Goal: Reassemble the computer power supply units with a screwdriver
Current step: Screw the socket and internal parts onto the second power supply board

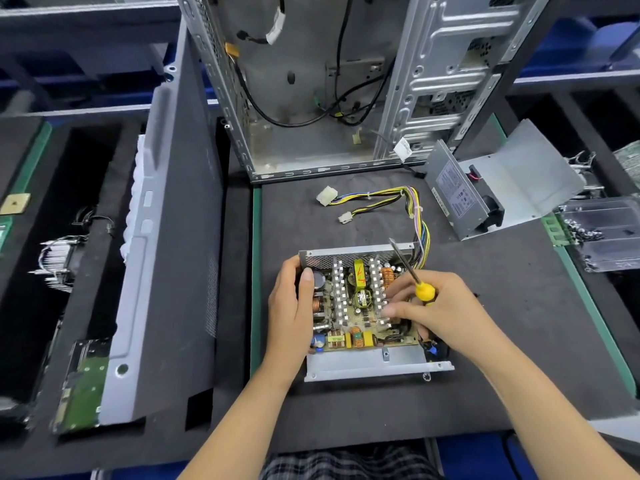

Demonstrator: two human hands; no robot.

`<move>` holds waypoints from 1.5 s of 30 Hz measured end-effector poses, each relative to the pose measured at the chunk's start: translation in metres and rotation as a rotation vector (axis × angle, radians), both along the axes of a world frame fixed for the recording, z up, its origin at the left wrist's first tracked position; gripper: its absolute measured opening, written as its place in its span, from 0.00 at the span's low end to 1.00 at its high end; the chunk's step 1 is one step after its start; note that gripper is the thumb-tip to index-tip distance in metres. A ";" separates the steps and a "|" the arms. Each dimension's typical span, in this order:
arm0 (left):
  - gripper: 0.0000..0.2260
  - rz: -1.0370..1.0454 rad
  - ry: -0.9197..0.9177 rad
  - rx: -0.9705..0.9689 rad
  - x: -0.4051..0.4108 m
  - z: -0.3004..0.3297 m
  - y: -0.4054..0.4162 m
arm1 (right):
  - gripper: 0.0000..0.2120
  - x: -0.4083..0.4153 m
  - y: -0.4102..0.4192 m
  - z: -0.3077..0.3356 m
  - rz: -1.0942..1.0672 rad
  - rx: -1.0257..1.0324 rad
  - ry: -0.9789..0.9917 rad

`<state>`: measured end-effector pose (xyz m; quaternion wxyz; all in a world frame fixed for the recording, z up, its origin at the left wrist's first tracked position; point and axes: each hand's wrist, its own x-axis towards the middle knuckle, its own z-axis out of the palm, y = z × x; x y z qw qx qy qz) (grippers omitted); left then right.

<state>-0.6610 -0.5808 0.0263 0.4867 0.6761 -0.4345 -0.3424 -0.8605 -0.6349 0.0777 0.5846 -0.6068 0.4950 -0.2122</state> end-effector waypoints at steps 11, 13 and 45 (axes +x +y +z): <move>0.09 -0.003 -0.034 0.008 0.000 0.001 0.000 | 0.14 0.002 0.000 -0.001 -0.023 -0.030 0.025; 0.09 -0.003 -0.036 0.006 0.001 0.000 0.000 | 0.14 0.003 0.000 -0.001 -0.023 -0.034 0.029; 0.07 -0.460 -0.312 -0.196 -0.048 0.100 -0.047 | 0.07 -0.073 0.008 -0.011 -0.421 -0.207 0.356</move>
